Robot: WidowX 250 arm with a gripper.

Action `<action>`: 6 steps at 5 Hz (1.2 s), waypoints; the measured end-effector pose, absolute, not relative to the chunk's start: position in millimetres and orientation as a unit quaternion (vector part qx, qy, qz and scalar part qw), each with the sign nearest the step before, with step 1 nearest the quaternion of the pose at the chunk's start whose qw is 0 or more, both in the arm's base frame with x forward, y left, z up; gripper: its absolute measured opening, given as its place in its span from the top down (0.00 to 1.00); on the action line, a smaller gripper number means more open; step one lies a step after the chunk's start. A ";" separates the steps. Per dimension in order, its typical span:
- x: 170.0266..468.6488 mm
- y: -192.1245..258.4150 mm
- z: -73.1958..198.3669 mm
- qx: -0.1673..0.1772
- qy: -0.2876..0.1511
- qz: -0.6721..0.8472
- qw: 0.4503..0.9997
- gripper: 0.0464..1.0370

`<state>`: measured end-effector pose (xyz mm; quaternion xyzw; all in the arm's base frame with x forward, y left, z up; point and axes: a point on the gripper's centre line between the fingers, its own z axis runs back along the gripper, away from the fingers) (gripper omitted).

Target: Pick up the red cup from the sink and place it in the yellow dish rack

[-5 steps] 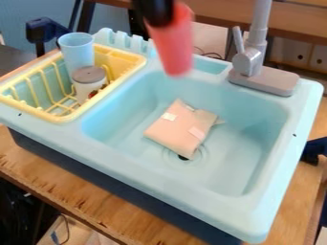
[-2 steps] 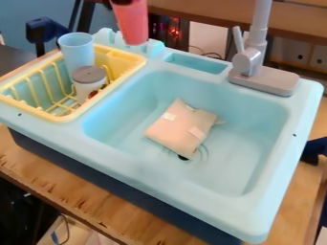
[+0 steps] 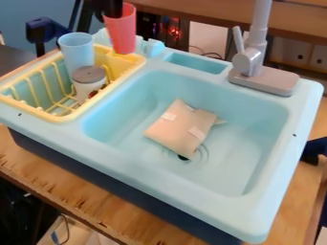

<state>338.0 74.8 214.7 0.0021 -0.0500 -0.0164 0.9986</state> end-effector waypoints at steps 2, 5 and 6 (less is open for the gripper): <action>343.7 92.7 201.7 0.025 -0.025 0.001 0.999 0.95; 345.0 100.8 190.3 0.042 0.005 0.006 0.999 0.95; 344.0 103.1 185.8 0.041 0.007 0.006 0.999 0.95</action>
